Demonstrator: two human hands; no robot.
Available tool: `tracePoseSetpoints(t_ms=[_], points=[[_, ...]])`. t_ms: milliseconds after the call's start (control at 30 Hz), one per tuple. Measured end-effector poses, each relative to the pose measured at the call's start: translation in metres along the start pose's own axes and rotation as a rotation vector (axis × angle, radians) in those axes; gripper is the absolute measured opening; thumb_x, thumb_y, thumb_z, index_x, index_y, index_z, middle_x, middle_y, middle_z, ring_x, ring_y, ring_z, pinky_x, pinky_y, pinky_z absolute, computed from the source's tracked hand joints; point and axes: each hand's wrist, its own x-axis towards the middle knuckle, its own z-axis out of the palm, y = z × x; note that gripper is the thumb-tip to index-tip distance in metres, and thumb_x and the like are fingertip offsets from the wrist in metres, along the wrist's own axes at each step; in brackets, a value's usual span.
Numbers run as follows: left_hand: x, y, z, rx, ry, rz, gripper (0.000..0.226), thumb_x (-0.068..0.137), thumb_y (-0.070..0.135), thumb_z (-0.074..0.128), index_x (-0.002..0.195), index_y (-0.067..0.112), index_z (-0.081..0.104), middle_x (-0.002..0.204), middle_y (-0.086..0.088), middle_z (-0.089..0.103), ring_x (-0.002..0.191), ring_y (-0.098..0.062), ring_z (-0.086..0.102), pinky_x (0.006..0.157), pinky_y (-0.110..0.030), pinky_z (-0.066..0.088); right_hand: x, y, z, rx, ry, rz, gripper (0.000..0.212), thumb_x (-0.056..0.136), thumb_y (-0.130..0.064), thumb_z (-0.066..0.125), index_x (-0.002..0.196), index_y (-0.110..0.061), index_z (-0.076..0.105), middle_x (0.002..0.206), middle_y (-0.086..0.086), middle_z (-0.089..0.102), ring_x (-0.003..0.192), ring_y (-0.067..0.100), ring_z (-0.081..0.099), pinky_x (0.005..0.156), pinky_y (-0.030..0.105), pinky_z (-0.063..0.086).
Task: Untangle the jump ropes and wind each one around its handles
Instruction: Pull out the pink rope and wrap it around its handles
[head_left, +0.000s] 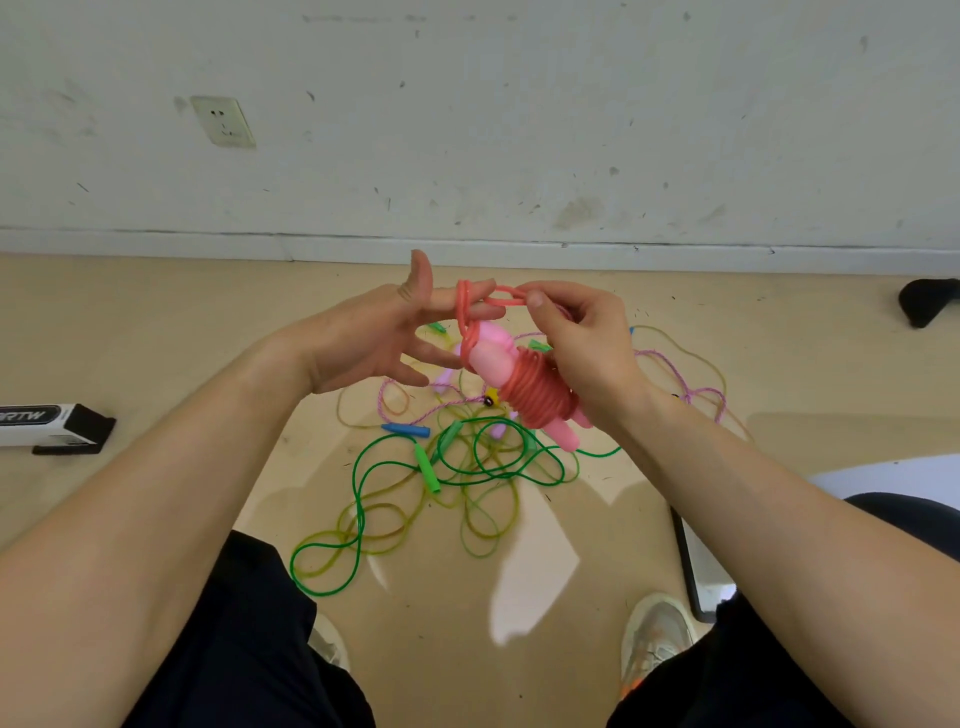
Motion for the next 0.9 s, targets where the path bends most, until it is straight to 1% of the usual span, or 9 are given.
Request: tracePoseSetpoints(t_ms=[133, 200, 367, 433, 567, 667, 767, 833, 900], points=[[0.001, -0.005, -0.005, -0.129, -0.071, 0.013, 0.105, 0.049, 0.101, 0.038, 0.141, 0.050, 0.049, 0.147, 0.024, 0.049, 0.123, -0.028, 0.062, 0.104, -0.057, 0.041, 0.000, -0.001, -0.004, 0.019, -0.120, 0.069, 0.021, 0.099, 0.000, 0.053, 0.111, 0.006, 0.070, 0.052, -0.023, 0.058, 0.051, -0.007, 0.054, 0.055, 0.005, 0.037], [0.000, -0.005, -0.005, -0.163, -0.072, -0.007, 0.104, 0.051, 0.101, 0.038, 0.141, 0.049, 0.049, 0.146, 0.024, 0.050, 0.124, -0.031, 0.061, 0.101, -0.053, 0.045, -0.003, -0.001, -0.005, 0.012, -0.155, 0.072, 0.021, 0.098, 0.001, 0.054, 0.110, 0.008, 0.070, 0.052, -0.023, 0.059, 0.050, -0.007, 0.052, 0.053, 0.005, 0.036], [0.001, -0.006, -0.004, -0.144, 0.120, -0.039, 0.076, 0.085, 0.078, 0.022, 0.128, 0.033, 0.065, 0.132, 0.008, 0.066, 0.116, -0.025, 0.066, 0.108, -0.058, 0.041, -0.006, -0.006, -0.002, 0.082, -0.174, 0.118, 0.019, 0.098, -0.002, 0.055, 0.108, 0.006, 0.069, 0.045, -0.019, 0.051, 0.044, -0.001, 0.046, 0.049, 0.012, 0.034], [0.004, -0.004, 0.001, -0.198, 0.238, -0.012, 0.070, 0.087, 0.069, 0.029, 0.113, 0.022, 0.074, 0.119, -0.004, 0.073, 0.098, -0.020, 0.072, 0.103, -0.052, 0.049, -0.006, -0.007, -0.001, 0.137, -0.193, 0.164, 0.014, 0.097, -0.006, 0.057, 0.100, -0.004, 0.070, 0.049, -0.014, 0.045, 0.045, 0.005, 0.036, 0.047, 0.022, 0.031], [0.013, 0.001, 0.014, -0.295, 0.338, 0.054, 0.065, 0.103, 0.053, 0.027, 0.101, 0.010, 0.076, 0.100, -0.012, 0.076, 0.063, -0.010, 0.068, 0.070, -0.028, 0.055, -0.007, -0.009, 0.007, 0.192, -0.237, 0.286, 0.013, 0.088, -0.009, 0.053, 0.092, -0.017, 0.061, 0.058, -0.008, 0.044, 0.047, 0.012, 0.031, 0.048, 0.024, 0.024], [0.020, -0.004, 0.020, -0.304, 0.281, 0.091, 0.065, 0.098, 0.057, 0.034, 0.097, 0.011, 0.080, 0.098, -0.012, 0.076, 0.060, -0.011, 0.049, 0.067, -0.026, 0.052, -0.009, -0.011, 0.010, 0.166, -0.289, 0.306, 0.033, 0.090, -0.009, 0.043, 0.111, -0.020, 0.065, 0.053, -0.017, 0.051, 0.044, 0.009, 0.031, 0.044, 0.023, 0.021], [0.025, -0.003, 0.021, -0.390, 0.276, 0.075, 0.065, 0.093, 0.059, 0.037, 0.089, 0.012, 0.082, 0.088, -0.008, 0.077, 0.070, -0.024, 0.012, 0.057, -0.021, 0.043, -0.007, -0.010, 0.008, 0.351, -0.414, 0.352, 0.044, 0.085, -0.022, 0.038, 0.116, -0.020, 0.070, 0.079, -0.009, 0.069, 0.049, 0.012, 0.025, 0.048, 0.027, 0.010], [0.025, 0.001, 0.021, -0.438, 0.277, 0.055, 0.067, 0.093, 0.057, 0.034, 0.082, 0.011, 0.082, 0.082, -0.007, 0.076, 0.070, -0.023, 0.009, 0.051, -0.017, 0.039, -0.002, -0.009, 0.004, 0.399, -0.498, 0.389, 0.047, 0.089, -0.022, 0.036, 0.124, -0.015, 0.067, 0.101, -0.001, 0.071, 0.049, 0.011, 0.025, 0.048, 0.027, 0.010], [0.023, 0.002, 0.021, -0.449, 0.256, 0.048, 0.072, 0.098, 0.055, 0.028, 0.078, 0.011, 0.081, 0.075, -0.006, 0.075, 0.060, -0.014, 0.015, 0.049, -0.016, 0.040, 0.001, -0.010, 0.000, 0.371, -0.578, 0.377, 0.046, 0.090, -0.020, 0.042, 0.130, -0.011, 0.063, 0.105, 0.005, 0.067, 0.054, 0.011, 0.033, 0.045, 0.023, 0.018]])
